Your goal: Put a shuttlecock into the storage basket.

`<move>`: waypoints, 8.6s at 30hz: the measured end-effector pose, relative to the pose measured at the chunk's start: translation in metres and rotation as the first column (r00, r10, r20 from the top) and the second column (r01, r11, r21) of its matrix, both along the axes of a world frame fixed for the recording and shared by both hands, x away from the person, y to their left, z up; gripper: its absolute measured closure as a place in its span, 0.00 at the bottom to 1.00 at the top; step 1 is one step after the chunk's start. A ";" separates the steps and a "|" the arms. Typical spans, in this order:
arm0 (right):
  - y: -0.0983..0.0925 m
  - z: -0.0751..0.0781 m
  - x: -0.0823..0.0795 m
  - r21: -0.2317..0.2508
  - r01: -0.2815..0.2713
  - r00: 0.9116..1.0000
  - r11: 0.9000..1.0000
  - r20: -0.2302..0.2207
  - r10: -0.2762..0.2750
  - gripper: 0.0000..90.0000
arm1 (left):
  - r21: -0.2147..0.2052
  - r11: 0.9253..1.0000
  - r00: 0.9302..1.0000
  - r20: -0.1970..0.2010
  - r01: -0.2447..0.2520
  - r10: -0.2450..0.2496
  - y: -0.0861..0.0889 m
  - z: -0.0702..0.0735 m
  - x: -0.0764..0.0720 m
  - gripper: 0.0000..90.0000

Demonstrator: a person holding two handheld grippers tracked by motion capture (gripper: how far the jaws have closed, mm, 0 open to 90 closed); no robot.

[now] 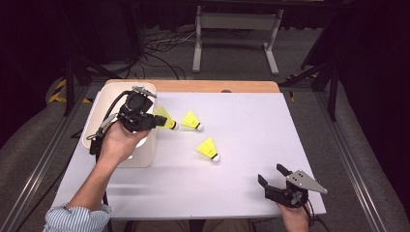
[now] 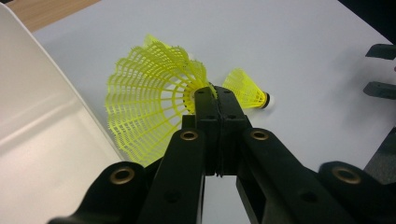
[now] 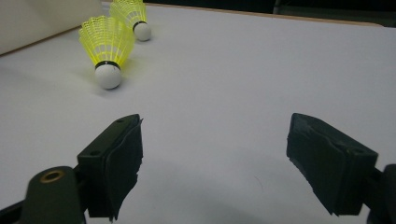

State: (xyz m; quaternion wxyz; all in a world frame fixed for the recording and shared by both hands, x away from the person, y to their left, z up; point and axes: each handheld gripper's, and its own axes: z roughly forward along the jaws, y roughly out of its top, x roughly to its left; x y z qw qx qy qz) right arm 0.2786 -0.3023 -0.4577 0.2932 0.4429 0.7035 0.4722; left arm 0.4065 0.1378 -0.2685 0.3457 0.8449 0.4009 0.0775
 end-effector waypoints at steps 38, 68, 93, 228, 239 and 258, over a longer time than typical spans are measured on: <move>0.002 0.000 0.001 -0.014 -0.002 1.000 1.000 -0.009 0.002 0.21 | -0.011 0.992 0.992 0.026 -0.125 0.126 0.045 0.008 0.007 1.00; 0.002 0.000 0.002 -0.017 -0.001 1.000 1.000 -0.016 0.000 0.21 | 0.058 0.968 0.970 -0.007 -0.242 0.243 0.067 -0.013 0.034 1.00; 0.002 0.000 0.002 -0.018 -0.004 1.000 1.000 -0.021 0.004 0.21 | 0.162 0.954 0.961 -0.081 -0.250 0.266 0.053 -0.041 0.071 0.99; 0.003 0.000 0.004 -0.027 -0.002 0.999 1.000 -0.036 0.001 0.21 | 0.018 1.000 0.997 0.080 -0.002 0.001 -0.054 -0.049 -0.023 0.47; 0.002 0.000 0.004 -0.021 -0.005 0.999 1.000 -0.033 0.004 0.21 | 0.007 1.000 0.998 0.059 0.001 -0.001 -0.065 -0.067 -0.023 0.47; 0.001 0.000 0.005 -0.017 -0.013 0.999 1.000 -0.041 0.013 0.21 | -0.013 1.000 1.000 -0.028 -0.011 0.010 -0.080 -0.105 -0.003 0.48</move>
